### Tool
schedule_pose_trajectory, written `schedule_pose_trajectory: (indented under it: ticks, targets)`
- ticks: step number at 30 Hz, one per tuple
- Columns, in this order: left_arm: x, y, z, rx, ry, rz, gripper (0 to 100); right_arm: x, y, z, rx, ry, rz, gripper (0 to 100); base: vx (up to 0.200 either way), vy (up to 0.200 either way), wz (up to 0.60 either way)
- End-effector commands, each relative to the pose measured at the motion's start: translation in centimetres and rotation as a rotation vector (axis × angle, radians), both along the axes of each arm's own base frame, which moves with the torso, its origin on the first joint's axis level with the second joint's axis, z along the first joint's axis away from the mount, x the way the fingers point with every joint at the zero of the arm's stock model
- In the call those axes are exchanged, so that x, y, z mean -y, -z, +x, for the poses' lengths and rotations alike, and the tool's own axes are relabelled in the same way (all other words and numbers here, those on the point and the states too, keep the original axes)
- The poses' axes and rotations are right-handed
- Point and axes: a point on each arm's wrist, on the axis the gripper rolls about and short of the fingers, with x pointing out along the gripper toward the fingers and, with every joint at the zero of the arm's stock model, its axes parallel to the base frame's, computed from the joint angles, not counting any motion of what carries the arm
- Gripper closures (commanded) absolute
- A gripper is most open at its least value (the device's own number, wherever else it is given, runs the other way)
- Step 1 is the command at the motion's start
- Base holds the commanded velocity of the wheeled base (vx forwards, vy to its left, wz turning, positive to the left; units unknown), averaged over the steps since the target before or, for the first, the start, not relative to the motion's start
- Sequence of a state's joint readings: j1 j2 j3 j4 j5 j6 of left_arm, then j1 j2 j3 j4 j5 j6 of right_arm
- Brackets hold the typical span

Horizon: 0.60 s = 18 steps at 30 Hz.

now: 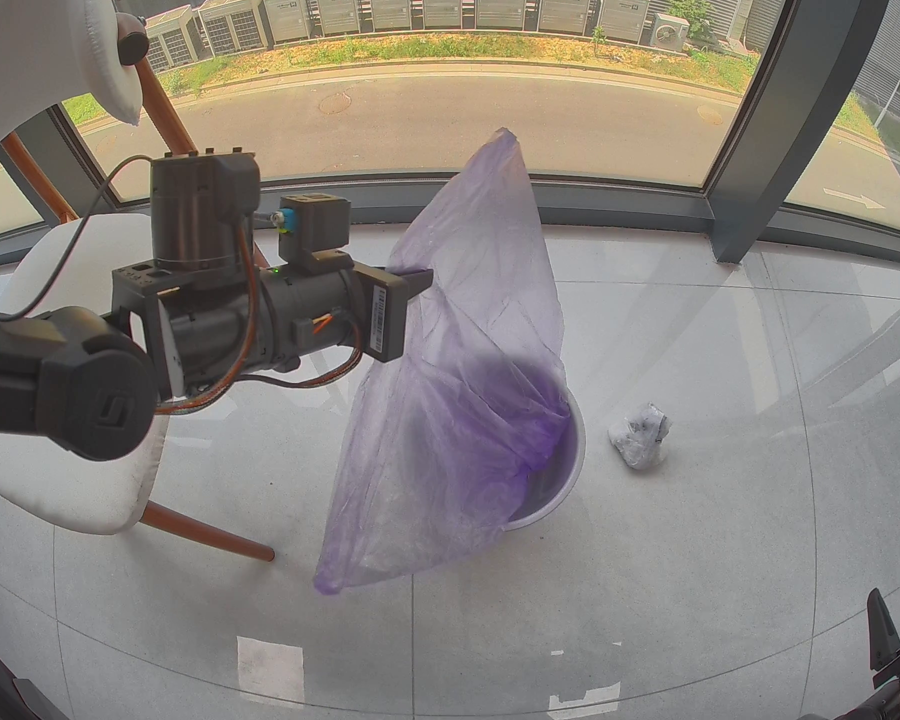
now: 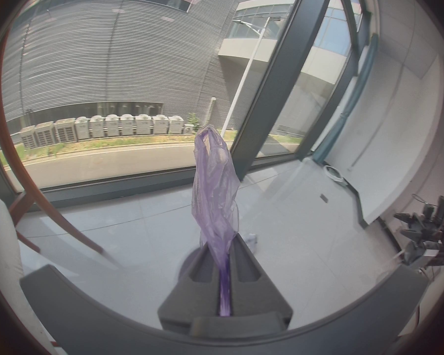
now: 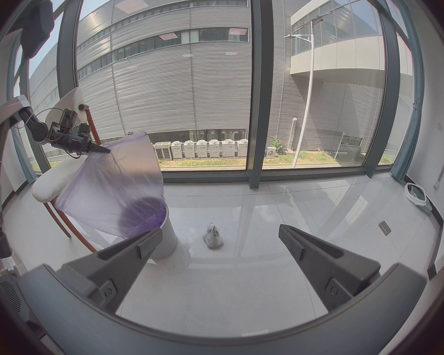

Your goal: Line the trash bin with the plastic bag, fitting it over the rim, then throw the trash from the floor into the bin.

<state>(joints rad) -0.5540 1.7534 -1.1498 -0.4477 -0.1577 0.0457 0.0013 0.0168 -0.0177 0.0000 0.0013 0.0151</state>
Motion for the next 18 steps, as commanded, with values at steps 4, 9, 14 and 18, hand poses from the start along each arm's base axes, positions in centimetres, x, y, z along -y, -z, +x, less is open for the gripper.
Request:
schedule_pose_trajectory:
  ticks: [4, 9, 14, 18]
  targets:
    - [0.9, 3.3, 1.4, -0.079, -0.046, 0.063, 100, 0.0, 0.5, 0.0, -0.008, -0.002, -0.007, 0, 0.0, 0.0, 0.0]
    - [1.3, 5.1, 1.3, -0.117, -0.032, 0.095, 100, 0.0, 0.5, 0.0, -0.008, -0.007, -0.012, 0, 0.0, 0.0, 0.0]
    - [3.4, 5.0, 0.4, -0.111, 0.014, 0.087, 100, 0.0, 0.5, 0.0, -0.008, -0.007, -0.014, 0, 0.0, 0.0, 0.0]
    - [4.1, 8.0, -2.4, -0.184, 0.046, 0.176, 100, 0.0, 0.5, 0.0, -0.008, -0.007, -0.012, 0, 0.0, 0.0, 0.0]
